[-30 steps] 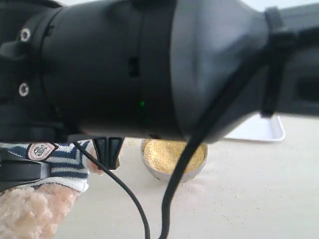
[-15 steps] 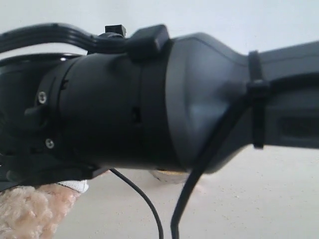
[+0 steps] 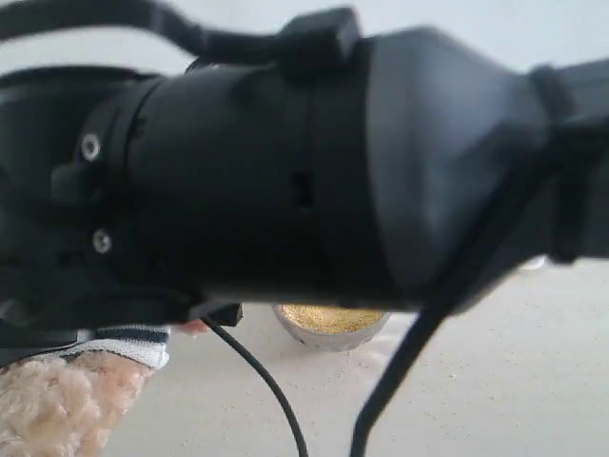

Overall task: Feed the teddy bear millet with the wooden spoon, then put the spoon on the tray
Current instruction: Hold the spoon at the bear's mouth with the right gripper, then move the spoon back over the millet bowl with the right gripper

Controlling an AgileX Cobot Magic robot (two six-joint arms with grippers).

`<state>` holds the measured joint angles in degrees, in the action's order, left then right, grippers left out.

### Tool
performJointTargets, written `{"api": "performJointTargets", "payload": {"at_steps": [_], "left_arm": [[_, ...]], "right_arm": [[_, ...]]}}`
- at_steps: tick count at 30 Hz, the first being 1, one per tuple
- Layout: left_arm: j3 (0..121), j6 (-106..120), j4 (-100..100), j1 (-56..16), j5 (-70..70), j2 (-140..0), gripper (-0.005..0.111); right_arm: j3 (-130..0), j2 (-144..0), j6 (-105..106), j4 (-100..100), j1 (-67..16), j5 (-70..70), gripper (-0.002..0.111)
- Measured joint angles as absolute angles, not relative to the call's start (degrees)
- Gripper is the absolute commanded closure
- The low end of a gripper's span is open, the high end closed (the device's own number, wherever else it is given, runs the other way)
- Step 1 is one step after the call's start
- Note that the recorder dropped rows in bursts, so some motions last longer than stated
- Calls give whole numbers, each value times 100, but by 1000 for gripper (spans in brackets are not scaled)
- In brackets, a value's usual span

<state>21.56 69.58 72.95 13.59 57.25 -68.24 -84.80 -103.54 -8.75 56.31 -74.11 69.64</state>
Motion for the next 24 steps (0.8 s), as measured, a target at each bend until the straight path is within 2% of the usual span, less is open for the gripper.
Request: {"api": "performJointTargets", "payload": {"at_steps": [10, 19, 24], "left_arm": [[2156, 6958, 7295, 1359, 5725, -6824, 102], [2156, 6958, 7295, 1359, 5725, -6824, 102], [2156, 6958, 7295, 1359, 5725, -6824, 102]], "right_arm": [[-8480, -9679, -965, 4342, -7234, 6964, 108], [-8454, -9087, -752, 3226, -6538, 6974, 108], [-7907, -8693, -606, 2886, -6109, 6974, 108]]}}
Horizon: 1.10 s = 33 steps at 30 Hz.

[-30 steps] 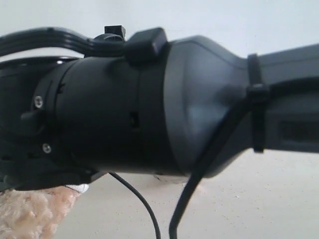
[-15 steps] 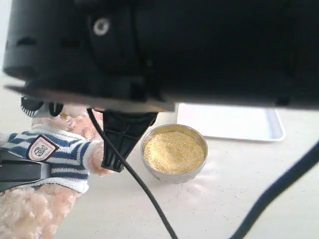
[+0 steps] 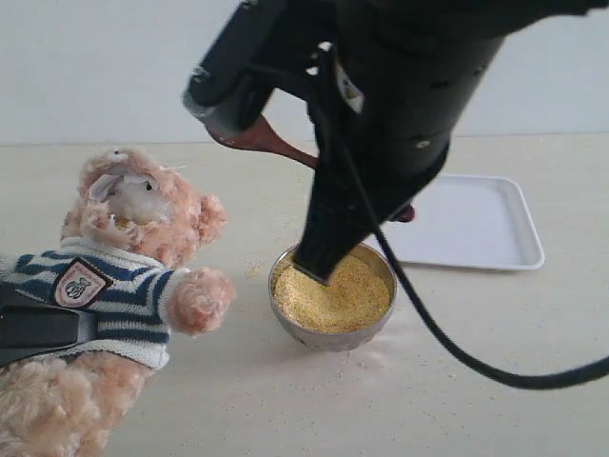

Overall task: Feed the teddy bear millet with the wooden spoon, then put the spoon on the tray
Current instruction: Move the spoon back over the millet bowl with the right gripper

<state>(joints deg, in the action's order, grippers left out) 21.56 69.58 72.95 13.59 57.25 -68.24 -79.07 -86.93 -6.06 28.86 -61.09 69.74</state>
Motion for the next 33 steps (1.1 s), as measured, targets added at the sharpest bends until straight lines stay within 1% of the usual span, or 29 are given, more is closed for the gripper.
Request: {"api": "performJointTargets", "payload": {"at_steps": [9, 13, 20, 33], "left_arm": [[2156, 6958, 7295, 1359, 5725, -6824, 102], [2156, 6958, 7295, 1359, 5725, -6824, 102], [2156, 6958, 7295, 1359, 5725, -6824, 102], [2156, 6958, 7295, 1359, 5725, -6824, 102]], "right_arm": [[-6528, -8142, -432, 2720, -5581, 7000, 108], [-6139, -8132, -283, 2720, -5525, 7010, 108], [-6074, -8371, -154, 3309, -5525, 7010, 108], [-6066, -9632, -40, 4607, -5597, 6998, 108]]}}
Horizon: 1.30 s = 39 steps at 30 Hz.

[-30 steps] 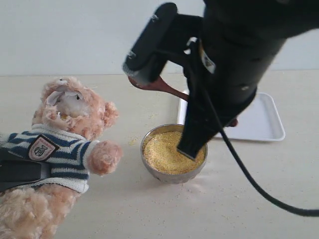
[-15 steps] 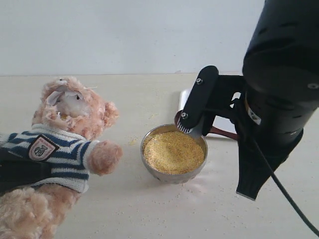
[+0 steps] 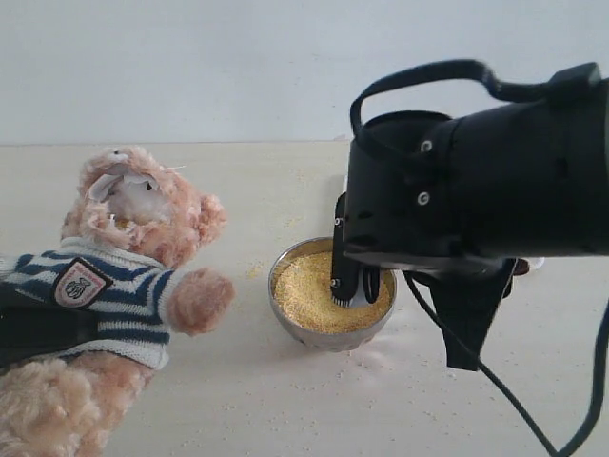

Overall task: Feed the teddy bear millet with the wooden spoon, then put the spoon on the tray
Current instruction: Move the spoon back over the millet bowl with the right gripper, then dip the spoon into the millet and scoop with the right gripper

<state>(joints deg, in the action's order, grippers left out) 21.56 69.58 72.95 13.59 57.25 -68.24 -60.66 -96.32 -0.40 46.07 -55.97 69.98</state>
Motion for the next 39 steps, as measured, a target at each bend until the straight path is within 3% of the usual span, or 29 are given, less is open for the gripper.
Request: {"api": "performJointTargets", "payload": {"at_steps": [19, 39], "left_arm": [[2156, 6958, 7295, 1359, 5725, -6824, 102], [2156, 6958, 7295, 1359, 5735, -6824, 102]], "right_arm": [[-6066, -10477, -51, 5413, -5602, 6943, 108], [-6557, -10855, -62, 4932, -5990, 6870, 108]]}}
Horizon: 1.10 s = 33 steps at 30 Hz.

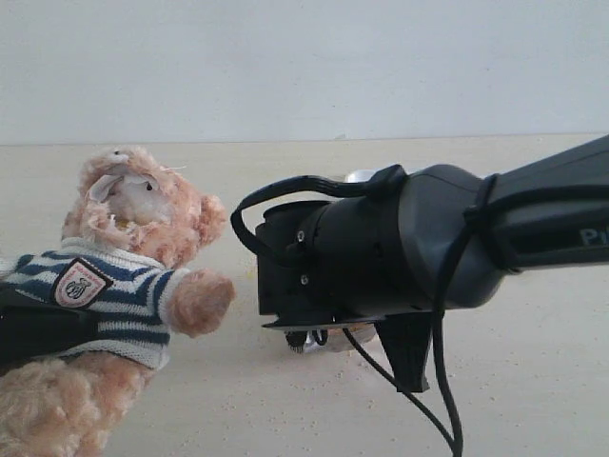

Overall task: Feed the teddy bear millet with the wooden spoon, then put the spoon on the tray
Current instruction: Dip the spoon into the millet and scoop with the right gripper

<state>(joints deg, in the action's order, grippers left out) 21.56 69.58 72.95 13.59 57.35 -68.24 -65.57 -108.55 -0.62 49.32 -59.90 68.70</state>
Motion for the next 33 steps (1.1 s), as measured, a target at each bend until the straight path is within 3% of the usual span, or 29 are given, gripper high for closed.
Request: {"api": "performJointTargets", "payload": {"at_steps": [33], "left_arm": [[2156, 6958, 7295, 1359, 5735, -6824, 102]], "right_arm": [[-6733, -10076, 0, 2610, -4892, 6471, 108]]}}
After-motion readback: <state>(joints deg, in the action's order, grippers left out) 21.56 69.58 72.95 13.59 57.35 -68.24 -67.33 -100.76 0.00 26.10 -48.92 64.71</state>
